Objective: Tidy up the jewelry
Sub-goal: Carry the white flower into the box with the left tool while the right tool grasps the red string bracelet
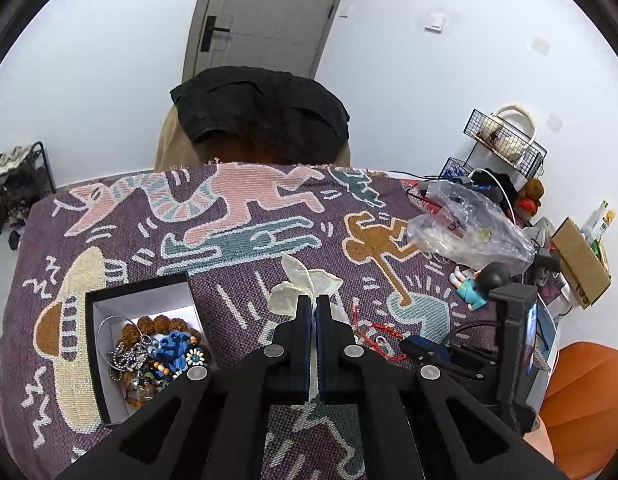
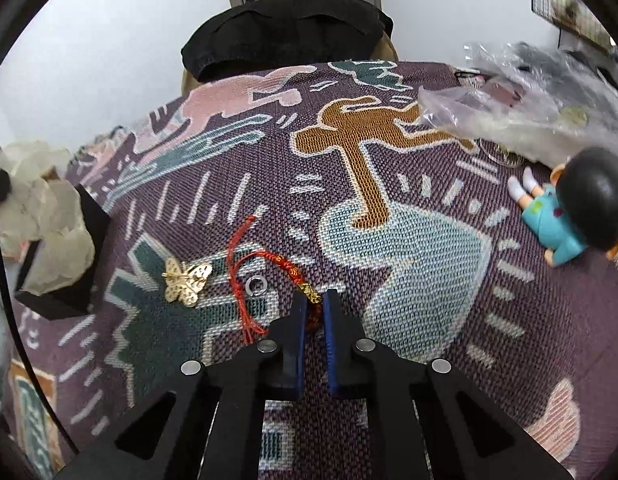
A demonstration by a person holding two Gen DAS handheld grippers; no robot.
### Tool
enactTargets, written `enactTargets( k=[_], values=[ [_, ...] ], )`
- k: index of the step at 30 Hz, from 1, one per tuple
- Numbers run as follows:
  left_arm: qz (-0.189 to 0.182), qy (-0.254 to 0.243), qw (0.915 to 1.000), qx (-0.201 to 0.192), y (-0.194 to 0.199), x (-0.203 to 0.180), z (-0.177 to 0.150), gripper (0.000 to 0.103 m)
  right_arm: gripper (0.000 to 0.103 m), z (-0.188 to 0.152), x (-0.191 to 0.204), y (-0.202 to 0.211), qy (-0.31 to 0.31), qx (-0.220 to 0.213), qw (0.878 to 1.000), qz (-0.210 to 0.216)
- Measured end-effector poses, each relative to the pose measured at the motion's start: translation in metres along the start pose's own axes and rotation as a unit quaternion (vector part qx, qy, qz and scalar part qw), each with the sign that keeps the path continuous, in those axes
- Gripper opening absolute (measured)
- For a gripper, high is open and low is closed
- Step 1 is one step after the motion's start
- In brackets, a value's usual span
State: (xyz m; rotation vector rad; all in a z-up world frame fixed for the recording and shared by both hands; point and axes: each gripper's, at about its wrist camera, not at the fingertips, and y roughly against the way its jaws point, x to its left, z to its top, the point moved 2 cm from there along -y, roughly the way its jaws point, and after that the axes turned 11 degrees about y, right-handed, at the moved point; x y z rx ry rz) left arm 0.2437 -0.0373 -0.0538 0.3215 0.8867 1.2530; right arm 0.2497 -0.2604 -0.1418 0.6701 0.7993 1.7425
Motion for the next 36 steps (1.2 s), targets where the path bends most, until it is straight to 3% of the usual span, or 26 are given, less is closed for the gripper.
enactTargets(
  k=[10,16,26,36],
  values=[
    [-0.001,0.007,0.9999,-0.015,0.015,0.01,0.006,0.002,0.009,0.016,0.004,0.054,-0.022,-0.078,0.994,0.068],
    [0.005,0.017,0.9994,-0.03,0.03,0.024,0.014,0.002,0.009,0.024,0.017,0.076,-0.018,-0.107,0.991,0.078],
    [0.034,0.032,0.9976,-0.05,0.048,0.057,0.025,0.002,0.009,0.028,0.032,0.085,-0.01,-0.127,0.987,0.099],
    [0.064,0.063,0.9953,-0.036,0.033,0.094,0.018,0.002,0.009,0.029,0.047,0.081,0.001,-0.122,0.987,0.107]
  ],
)
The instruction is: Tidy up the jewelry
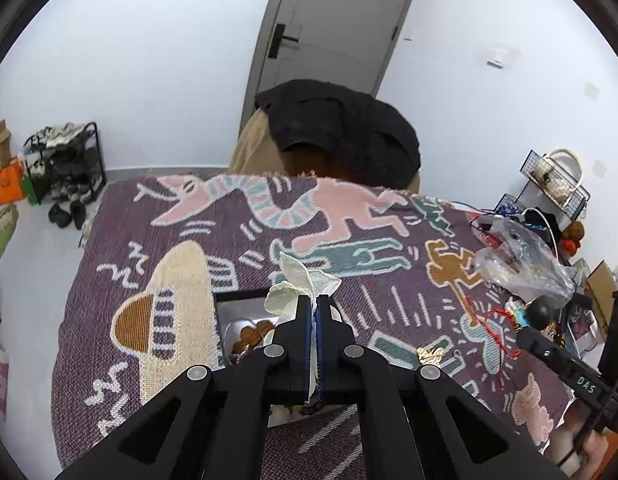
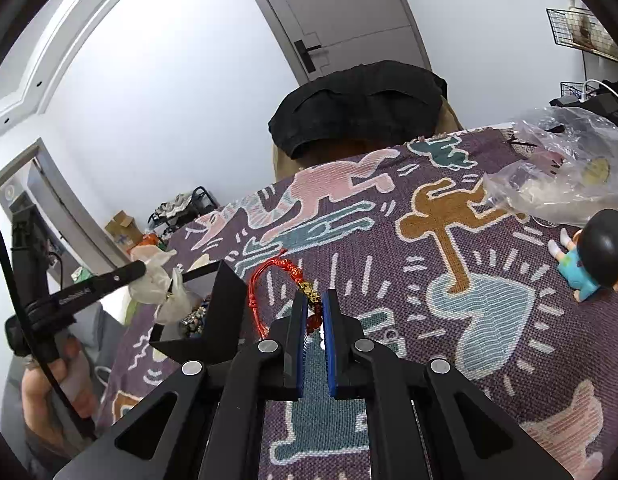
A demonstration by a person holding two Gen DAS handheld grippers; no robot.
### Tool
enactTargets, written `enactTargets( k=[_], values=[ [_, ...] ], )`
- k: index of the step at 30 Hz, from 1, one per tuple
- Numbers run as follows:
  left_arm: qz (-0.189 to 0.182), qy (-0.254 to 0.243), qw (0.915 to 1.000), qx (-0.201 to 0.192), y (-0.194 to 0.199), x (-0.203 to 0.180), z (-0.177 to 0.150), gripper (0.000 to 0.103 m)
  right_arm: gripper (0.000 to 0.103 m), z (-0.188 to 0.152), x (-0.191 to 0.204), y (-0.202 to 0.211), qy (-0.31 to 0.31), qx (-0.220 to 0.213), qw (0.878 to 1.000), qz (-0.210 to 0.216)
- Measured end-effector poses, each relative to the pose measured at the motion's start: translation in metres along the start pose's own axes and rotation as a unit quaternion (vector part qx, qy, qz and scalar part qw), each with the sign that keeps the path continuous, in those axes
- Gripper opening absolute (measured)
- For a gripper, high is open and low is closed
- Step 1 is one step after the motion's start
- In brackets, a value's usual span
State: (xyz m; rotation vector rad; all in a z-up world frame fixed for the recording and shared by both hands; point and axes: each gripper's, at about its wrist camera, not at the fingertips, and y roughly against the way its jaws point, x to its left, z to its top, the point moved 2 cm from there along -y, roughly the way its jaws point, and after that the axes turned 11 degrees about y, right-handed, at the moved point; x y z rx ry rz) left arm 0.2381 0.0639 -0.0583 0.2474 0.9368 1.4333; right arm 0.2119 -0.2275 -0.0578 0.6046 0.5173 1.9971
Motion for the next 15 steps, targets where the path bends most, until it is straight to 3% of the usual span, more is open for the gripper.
enactTargets(
  k=[7,10,12,15],
  values=[
    [-0.002,0.033,0.9988,0.037,-0.009,0.012,-0.001,0.013,0.009,0.005,0.011,-0.007,0.002,0.002,1.0,0.017],
    [0.0,0.035,0.999,0.026,-0.001,0.017,-0.001,0.034,0.009,0.011,0.022,-0.012,0.008,0.002,1.0,0.03],
    [-0.002,0.039,0.9992,0.013,0.006,0.022,0.0,0.066,0.009,0.014,0.031,-0.018,0.012,0.004,0.999,0.039],
    [-0.003,0.04,0.9992,-0.007,0.018,0.028,0.001,0.073,0.009,0.02,0.049,-0.03,0.023,0.01,0.998,0.056]
  ],
)
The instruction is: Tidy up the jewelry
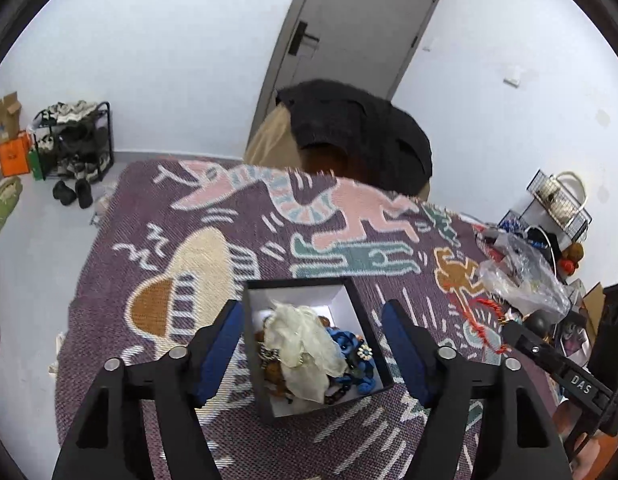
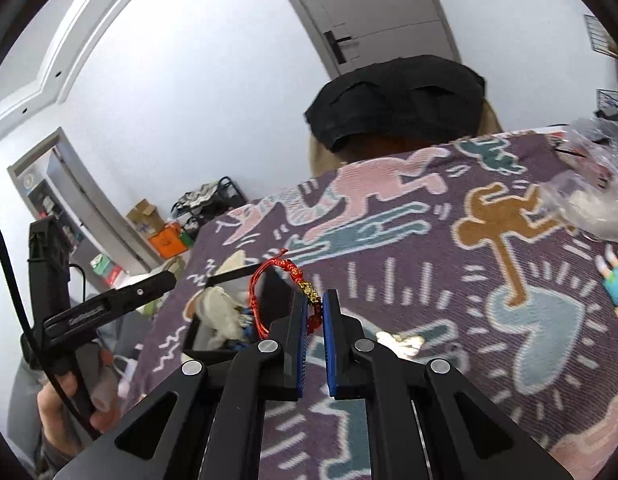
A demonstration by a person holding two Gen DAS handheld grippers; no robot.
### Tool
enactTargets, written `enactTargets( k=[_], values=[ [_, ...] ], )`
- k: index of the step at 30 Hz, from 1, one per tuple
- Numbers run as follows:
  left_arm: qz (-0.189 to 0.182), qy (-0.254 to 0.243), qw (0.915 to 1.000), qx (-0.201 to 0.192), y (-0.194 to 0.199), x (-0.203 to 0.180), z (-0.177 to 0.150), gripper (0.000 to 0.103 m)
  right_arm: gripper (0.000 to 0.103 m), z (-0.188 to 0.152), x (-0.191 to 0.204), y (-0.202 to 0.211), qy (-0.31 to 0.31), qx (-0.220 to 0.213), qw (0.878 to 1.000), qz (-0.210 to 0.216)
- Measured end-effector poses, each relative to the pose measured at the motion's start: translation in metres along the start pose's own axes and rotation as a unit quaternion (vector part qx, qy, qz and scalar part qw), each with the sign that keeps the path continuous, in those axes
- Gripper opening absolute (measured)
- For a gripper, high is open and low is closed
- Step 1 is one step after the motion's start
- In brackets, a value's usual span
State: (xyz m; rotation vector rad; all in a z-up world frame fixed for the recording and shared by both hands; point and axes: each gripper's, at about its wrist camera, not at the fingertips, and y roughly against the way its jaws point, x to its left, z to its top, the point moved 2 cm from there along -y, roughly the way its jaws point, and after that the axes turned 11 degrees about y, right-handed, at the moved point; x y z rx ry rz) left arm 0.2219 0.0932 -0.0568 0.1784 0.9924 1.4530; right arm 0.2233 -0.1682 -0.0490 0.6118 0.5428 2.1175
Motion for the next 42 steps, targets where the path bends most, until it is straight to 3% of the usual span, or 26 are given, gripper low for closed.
enactTargets(
  k=[17,19,20,21,22,30,36,42],
  values=[
    [0.02,0.034,0.999,-0.022,0.029,0.051,0.008,0.073,0.009,0.025,0.079,-0.08,0.051,0.042,0.997,0.047],
    [0.019,0.033,0.999,-0.024,0.031,0.053,0.008,0.073,0.024,0.023,0.083,-0.087,0.054,0.057,0.996,0.049],
    [0.018,0.031,0.9991,-0.024,0.031,0.053,0.007,0.073,0.048,0.021,0.084,-0.089,0.054,0.06,0.995,0.053],
    [0.017,0.028,0.9992,-0.025,0.032,0.052,0.007,0.073,0.065,0.018,0.084,-0.088,0.054,0.055,0.996,0.052],
    [0.014,0.025,0.9993,-0.024,0.031,0.05,0.006,0.073,0.071,0.016,0.083,-0.085,0.055,0.05,0.996,0.049],
    [0.0,0.014,0.9997,-0.021,0.028,0.033,0.001,0.092,0.072,0.0,0.051,-0.061,0.022,0.056,0.998,0.028],
    [-0.01,-0.005,0.9999,-0.013,0.024,0.009,-0.006,0.095,0.072,-0.007,0.02,-0.029,-0.006,0.04,0.999,0.009],
    [-0.029,-0.028,0.9992,-0.006,0.022,-0.019,-0.015,0.095,0.08,-0.012,-0.008,0.006,-0.023,0.018,1.0,-0.009]
  ],
)
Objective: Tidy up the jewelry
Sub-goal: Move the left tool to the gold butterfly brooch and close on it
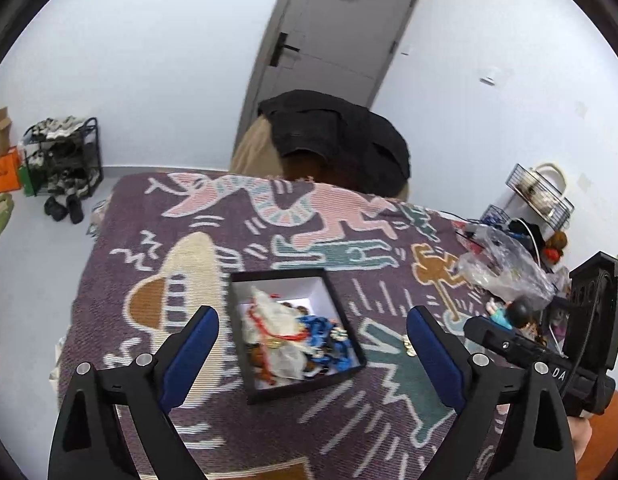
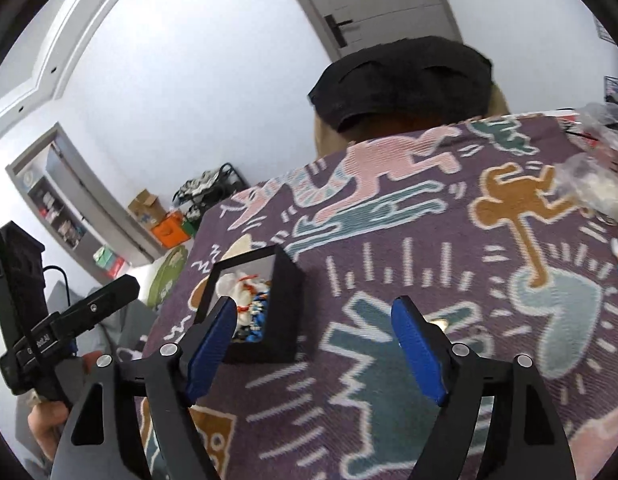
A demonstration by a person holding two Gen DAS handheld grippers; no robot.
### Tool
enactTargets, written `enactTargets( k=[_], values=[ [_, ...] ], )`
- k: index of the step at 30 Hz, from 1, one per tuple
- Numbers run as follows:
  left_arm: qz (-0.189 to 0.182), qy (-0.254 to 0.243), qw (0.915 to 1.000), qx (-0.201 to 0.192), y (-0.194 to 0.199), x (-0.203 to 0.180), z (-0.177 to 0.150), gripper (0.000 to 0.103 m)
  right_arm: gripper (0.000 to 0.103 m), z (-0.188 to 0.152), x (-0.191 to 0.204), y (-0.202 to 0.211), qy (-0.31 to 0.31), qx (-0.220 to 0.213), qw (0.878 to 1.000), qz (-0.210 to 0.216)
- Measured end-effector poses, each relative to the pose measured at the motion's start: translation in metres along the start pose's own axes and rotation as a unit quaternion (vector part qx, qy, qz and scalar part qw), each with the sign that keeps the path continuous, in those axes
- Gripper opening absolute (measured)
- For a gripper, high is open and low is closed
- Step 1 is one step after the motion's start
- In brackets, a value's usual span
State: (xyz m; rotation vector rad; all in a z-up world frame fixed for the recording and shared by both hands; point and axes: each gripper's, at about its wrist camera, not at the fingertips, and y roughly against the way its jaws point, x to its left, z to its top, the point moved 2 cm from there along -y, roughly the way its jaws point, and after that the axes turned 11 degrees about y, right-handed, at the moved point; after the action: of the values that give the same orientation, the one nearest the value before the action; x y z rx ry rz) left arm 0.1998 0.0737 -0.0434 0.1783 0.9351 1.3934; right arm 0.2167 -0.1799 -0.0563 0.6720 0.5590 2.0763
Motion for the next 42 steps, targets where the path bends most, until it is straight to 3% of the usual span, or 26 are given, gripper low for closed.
enactTargets(
  k=[12,26,42],
  values=[
    [-0.018,-0.038,0.9988,0.026,-0.021,-0.05,-0.02,0.095,0.08,-0.018,-0.056,0.043,-0.038,-0.02,0.999,-0.025],
    [-0.02,-0.088,0.9921,0.088,-0.076,-0.107,-0.053,0.093,0.08,-0.041,-0.11,0.066,-0.083,-0.032,0.995,-0.055],
    [0.017,-0.086,0.9824,0.165,-0.154,-0.126,-0.091,0.071,0.073,-0.054,-0.136,0.063,-0.085,-0.023,0.992,-0.091]
  ],
)
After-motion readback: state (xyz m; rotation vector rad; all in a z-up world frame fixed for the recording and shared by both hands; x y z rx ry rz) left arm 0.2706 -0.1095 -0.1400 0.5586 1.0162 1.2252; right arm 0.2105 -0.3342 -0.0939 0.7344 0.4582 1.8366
